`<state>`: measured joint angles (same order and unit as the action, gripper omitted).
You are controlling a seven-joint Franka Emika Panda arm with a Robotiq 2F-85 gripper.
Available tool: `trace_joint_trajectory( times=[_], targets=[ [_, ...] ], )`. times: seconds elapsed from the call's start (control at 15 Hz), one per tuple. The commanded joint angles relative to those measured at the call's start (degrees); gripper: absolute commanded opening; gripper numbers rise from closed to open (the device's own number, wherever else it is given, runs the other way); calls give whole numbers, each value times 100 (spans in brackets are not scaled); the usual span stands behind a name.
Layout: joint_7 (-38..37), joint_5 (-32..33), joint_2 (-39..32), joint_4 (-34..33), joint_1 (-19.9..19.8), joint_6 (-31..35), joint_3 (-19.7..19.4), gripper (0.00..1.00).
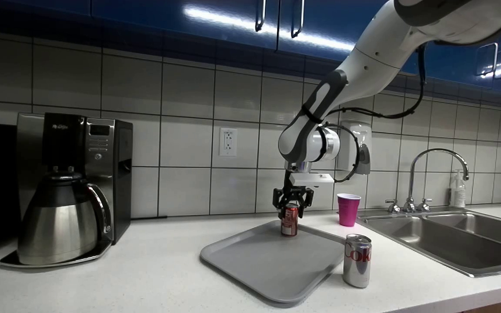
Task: Pick up the silver coke can and put it on the kitchen counter, pick up the brown dr pepper can and put it on the kitchen counter
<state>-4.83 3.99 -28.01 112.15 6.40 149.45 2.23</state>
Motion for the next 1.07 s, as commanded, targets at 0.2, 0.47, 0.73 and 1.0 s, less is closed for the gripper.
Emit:
trace_joint_trajectory(
  times=[0.2, 0.47, 0.73, 1.0],
  targets=[
    [18, 129, 4, -79, 65, -145, -96, 38],
    [65, 105, 217, 73, 26, -171, -82, 38],
    [113, 83, 401, 189, -55, -148, -136, 38],
    [96, 88, 465, 167, -151, -158, -285, 38]
  ],
)
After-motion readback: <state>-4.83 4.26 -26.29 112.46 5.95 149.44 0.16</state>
